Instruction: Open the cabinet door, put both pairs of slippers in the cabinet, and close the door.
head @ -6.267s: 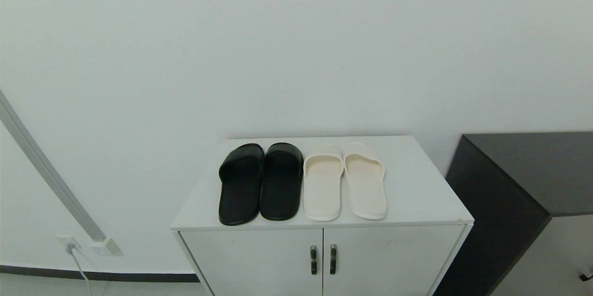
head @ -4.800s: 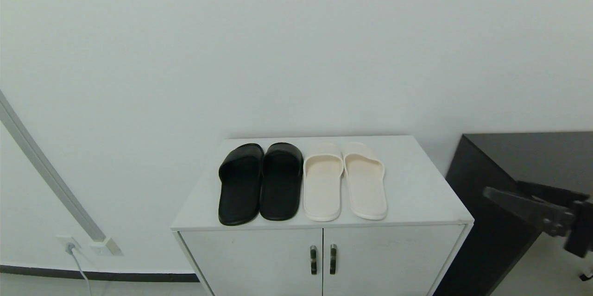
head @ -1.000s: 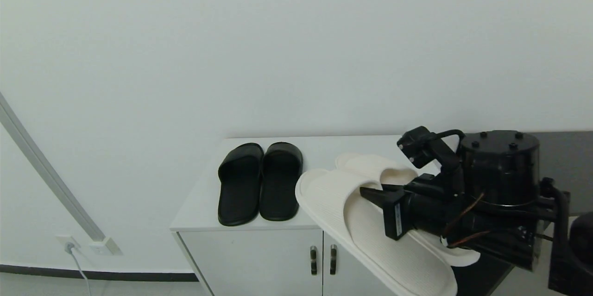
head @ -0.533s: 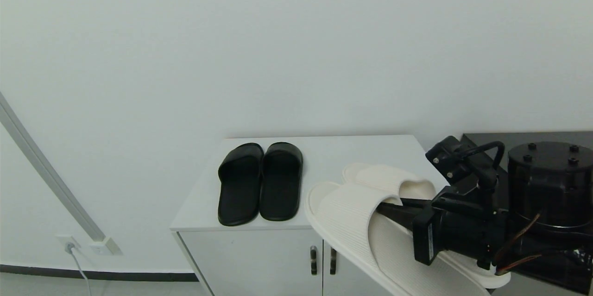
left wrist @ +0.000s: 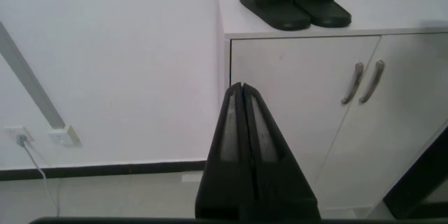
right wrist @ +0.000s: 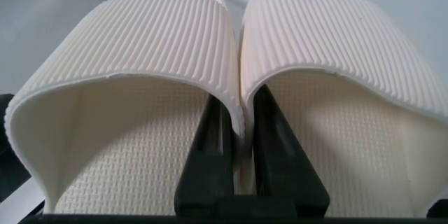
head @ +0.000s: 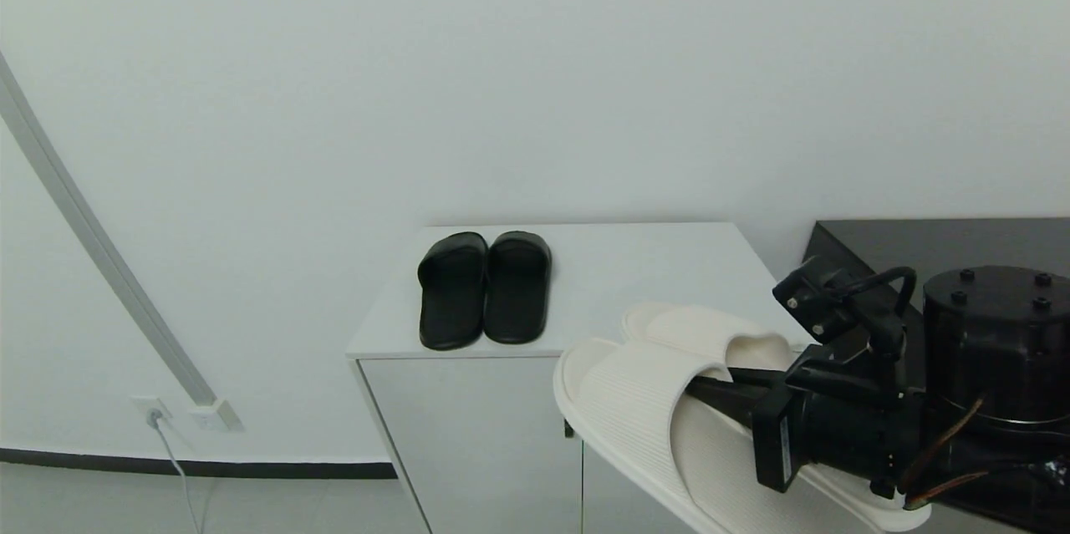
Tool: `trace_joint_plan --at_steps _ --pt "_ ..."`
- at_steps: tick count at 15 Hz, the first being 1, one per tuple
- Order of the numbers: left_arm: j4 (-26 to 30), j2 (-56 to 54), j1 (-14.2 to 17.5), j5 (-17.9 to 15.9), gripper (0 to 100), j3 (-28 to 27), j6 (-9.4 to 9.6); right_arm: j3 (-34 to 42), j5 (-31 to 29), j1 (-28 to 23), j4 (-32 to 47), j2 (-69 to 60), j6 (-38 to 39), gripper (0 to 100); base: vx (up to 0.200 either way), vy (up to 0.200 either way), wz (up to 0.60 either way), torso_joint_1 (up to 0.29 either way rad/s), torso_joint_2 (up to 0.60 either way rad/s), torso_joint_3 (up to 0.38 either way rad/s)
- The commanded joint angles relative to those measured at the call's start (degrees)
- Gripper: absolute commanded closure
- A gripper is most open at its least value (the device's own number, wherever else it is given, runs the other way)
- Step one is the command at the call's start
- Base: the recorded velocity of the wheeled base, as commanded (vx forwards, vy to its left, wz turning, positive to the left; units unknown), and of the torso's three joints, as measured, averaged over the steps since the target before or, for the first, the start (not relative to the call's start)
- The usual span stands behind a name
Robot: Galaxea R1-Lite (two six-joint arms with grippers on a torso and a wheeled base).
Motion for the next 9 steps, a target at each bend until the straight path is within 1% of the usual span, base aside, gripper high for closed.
trace_joint_plan --at_steps 1,9 --pt "0.0 0.1 0.0 0.0 100 -0.1 -0.03 0.5 0.2 0.1 -0.2 0.3 -0.3 100 0.000 0.000 0.00 0.000 0.00 0.000" --pt "0.0 0.1 0.0 0.1 100 0.0 0.06 0.4 0.1 0.1 -0.3 0.0 -0.4 100 0.000 0.000 0.00 0.000 0.00 0.000"
